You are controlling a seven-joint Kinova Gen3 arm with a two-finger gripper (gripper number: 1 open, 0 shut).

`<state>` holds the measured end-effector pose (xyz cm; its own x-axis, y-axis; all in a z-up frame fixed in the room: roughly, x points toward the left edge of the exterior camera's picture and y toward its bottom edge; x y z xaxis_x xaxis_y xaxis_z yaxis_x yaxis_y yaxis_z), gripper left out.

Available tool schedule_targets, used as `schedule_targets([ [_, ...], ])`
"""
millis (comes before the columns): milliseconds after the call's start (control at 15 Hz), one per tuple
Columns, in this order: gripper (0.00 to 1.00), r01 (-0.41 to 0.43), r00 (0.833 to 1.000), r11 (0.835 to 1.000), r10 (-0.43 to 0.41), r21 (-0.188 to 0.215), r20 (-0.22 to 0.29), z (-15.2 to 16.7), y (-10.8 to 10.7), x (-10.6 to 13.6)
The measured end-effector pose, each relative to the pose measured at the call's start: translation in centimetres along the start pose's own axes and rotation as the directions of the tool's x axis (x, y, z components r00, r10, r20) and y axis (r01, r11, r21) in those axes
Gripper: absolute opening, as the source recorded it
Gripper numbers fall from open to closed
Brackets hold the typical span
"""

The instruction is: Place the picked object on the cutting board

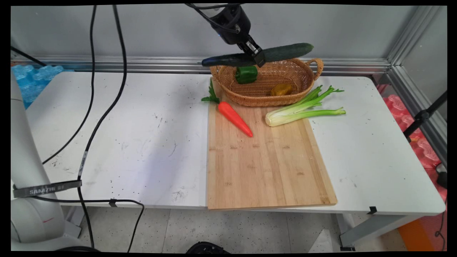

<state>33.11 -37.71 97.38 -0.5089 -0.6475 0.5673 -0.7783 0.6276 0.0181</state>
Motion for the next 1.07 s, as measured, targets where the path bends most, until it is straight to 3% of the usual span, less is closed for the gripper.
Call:
schedule_targets([
  [467, 0.0, 0.061, 0.998, 0.997, -0.061, -0.043, -0.003, -0.9, 6.0, -2.5],
  [1067, 0.0, 0.09, 0.996, 0.994, -0.088, -0.06, 0.026, 2.4, 11.1, -6.0],
])
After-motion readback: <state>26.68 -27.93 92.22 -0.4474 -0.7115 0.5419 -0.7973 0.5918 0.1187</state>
